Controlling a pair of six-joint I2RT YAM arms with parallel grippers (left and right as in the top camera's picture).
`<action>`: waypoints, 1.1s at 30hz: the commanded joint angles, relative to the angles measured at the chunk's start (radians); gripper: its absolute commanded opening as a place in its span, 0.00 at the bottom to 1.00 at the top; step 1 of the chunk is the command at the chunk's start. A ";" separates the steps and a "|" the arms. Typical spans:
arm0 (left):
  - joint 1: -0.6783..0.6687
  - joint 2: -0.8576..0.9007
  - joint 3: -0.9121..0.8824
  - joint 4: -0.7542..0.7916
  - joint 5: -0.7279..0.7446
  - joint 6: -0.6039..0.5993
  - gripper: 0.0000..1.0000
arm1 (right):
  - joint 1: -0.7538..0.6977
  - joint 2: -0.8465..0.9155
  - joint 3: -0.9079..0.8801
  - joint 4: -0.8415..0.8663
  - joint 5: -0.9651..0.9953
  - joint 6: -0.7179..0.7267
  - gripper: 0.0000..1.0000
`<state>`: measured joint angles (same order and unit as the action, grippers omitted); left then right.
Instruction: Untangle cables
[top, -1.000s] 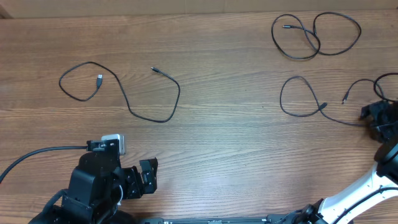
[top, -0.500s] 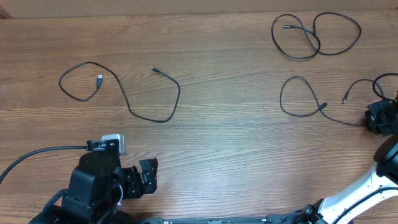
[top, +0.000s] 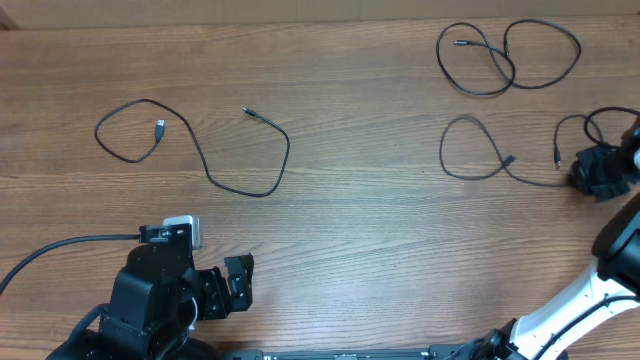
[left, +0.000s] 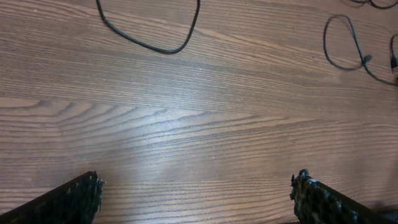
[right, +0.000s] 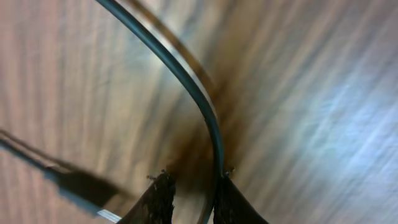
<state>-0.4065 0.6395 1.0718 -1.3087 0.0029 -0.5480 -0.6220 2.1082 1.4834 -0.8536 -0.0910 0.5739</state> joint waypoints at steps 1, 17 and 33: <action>-0.007 -0.005 -0.008 0.004 -0.010 -0.006 1.00 | 0.025 -0.010 -0.012 0.021 -0.045 0.052 0.22; -0.007 -0.005 -0.008 -0.004 -0.010 -0.006 0.99 | 0.060 -0.010 -0.012 0.169 -0.042 0.054 0.14; -0.007 -0.005 -0.008 -0.003 -0.010 -0.007 0.99 | 0.038 -0.010 -0.010 0.212 -0.037 0.047 0.22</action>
<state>-0.4065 0.6395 1.0718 -1.3125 0.0029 -0.5480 -0.5694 2.1082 1.4788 -0.6388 -0.1310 0.6247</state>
